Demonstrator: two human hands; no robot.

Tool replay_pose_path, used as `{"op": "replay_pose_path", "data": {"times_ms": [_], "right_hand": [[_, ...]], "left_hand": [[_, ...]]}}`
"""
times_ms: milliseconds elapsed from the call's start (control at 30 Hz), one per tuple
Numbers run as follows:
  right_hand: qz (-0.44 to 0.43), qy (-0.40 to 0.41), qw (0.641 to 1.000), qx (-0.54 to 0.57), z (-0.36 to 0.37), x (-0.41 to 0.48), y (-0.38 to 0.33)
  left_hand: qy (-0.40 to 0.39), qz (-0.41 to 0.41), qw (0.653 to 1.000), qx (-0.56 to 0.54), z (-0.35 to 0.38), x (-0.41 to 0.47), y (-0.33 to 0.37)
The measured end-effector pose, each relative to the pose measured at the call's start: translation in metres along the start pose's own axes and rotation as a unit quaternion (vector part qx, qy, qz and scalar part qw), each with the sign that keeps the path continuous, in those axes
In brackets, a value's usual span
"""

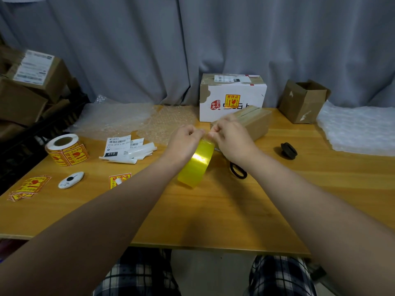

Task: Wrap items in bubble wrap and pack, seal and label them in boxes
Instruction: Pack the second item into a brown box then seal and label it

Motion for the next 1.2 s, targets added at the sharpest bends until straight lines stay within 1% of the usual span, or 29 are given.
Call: {"op": "replay_pose_path", "data": {"times_ms": [100, 167, 200, 233, 267, 300, 333, 367, 400, 433, 467, 500, 533, 600, 633, 700, 767, 800, 867, 933, 1000, 1067, 1100, 1133, 1167, 1200], "right_hand": [[-0.001, 0.000, 0.998, -0.058, -0.009, 0.000, 0.003], [0.021, -0.003, 0.998, -0.067, -0.012, -0.003, 0.009], [0.039, -0.001, 0.998, -0.055, -0.013, -0.005, 0.012], [0.062, 0.003, 0.998, -0.015, -0.012, -0.006, 0.016], [0.098, 0.001, 0.994, 0.056, -0.011, -0.009, 0.020], [0.152, -0.021, 0.976, 0.152, -0.009, -0.013, 0.021], [0.221, -0.066, 0.938, 0.257, -0.006, -0.019, 0.018], [0.275, -0.113, 0.901, 0.317, -0.001, -0.024, 0.018], [0.298, -0.139, 0.882, 0.339, 0.005, -0.029, 0.020], [0.302, -0.142, 0.879, 0.339, 0.010, -0.033, 0.025], [0.296, -0.126, 0.884, 0.339, 0.009, -0.037, 0.031], [0.300, -0.097, 0.886, 0.341, 0.006, -0.040, 0.037], [0.311, -0.071, 0.880, 0.351, -0.002, -0.042, 0.045], [0.334, -0.048, 0.859, 0.384, -0.029, -0.046, 0.064], [0.341, -0.060, 0.849, 0.399, -0.043, -0.047, 0.073], [0.365, -0.086, 0.836, 0.400, -0.071, -0.054, 0.092], [0.401, -0.091, 0.841, 0.351, -0.092, -0.063, 0.115], [0.419, -0.081, 0.843, 0.329, -0.100, -0.068, 0.127], [0.447, -0.034, 0.846, 0.288, -0.108, -0.073, 0.146], [0.446, 0.002, 0.877, 0.178, -0.111, -0.071, 0.161], [0.421, -0.015, 0.906, 0.040, -0.111, -0.065, 0.166], [0.398, -0.043, 0.910, -0.107, -0.110, -0.056, 0.159], [0.369, -0.032, 0.912, -0.179, -0.108, -0.053, 0.150], [0.320, -0.001, 0.920, -0.226, -0.104, -0.048, 0.142], [0.257, 0.025, 0.938, -0.230, -0.098, -0.043, 0.131], [0.201, 0.022, 0.962, -0.185, -0.088, -0.037, 0.121]], "left_hand": [[-0.054, 0.067, 0.991, 0.103, 0.003, -0.001, -0.008], [-0.084, 0.079, 0.985, 0.127, 0.007, -0.003, -0.011], [-0.084, 0.075, 0.986, 0.126, 0.008, -0.005, -0.009], [-0.073, 0.072, 0.986, 0.128, 0.009, -0.005, -0.007], [-0.055, 0.073, 0.987, 0.134, 0.009, -0.007, -0.004], [-0.037, 0.078, 0.987, 0.138, 0.010, -0.008, -0.003], [-0.034, 0.085, 0.987, 0.131, 0.011, -0.010, -0.001], [-0.051, 0.097, 0.987, 0.115, 0.014, -0.013, 0.000], [-0.091, 0.108, 0.985, 0.096, 0.017, -0.016, 0.002], [-0.142, 0.115, 0.980, 0.076, 0.020, -0.020, 0.006], [-0.187, 0.112, 0.974, 0.056, 0.022, -0.024, 0.010], [-0.210, 0.106, 0.971, 0.036, 0.022, -0.025, 0.014], [-0.204, 0.106, 0.973, 0.023, 0.020, -0.024, 0.019], [-0.141, 0.125, 0.982, 0.018, 0.017, -0.015, 0.026], [-0.110, 0.132, 0.985, 0.025, 0.015, -0.009, 0.026], [-0.096, 0.137, 0.984, 0.062, 0.020, 0.004, 0.024], [-0.115, 0.146, 0.974, 0.128, 0.031, 0.015, 0.018], [-0.120, 0.152, 0.967, 0.168, 0.038, 0.020, 0.016], [-0.118, 0.155, 0.954, 0.228, 0.048, 0.029, 0.013], [-0.109, 0.144, 0.952, 0.245, 0.054, 0.040, 0.012], [-0.101, 0.139, 0.952, 0.251, 0.055, 0.053, 0.012], [-0.110, 0.131, 0.947, 0.271, 0.054, 0.068, 0.011], [-0.125, 0.123, 0.943, 0.282, 0.053, 0.075, 0.010], [-0.148, 0.113, 0.937, 0.294, 0.053, 0.081, 0.008], [-0.173, 0.103, 0.930, 0.308, 0.054, 0.087, 0.007], [-0.196, 0.095, 0.921, 0.322, 0.056, 0.092, 0.007]]}}
Point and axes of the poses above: each hand's wrist, its own x-axis towards the middle knuckle, its own z-axis out of the palm, y = z × x, the point moved 1 cm from there along x, towards the middle knuckle, and after that the axes turned 2 degrees about x, right-handed, at the moved point
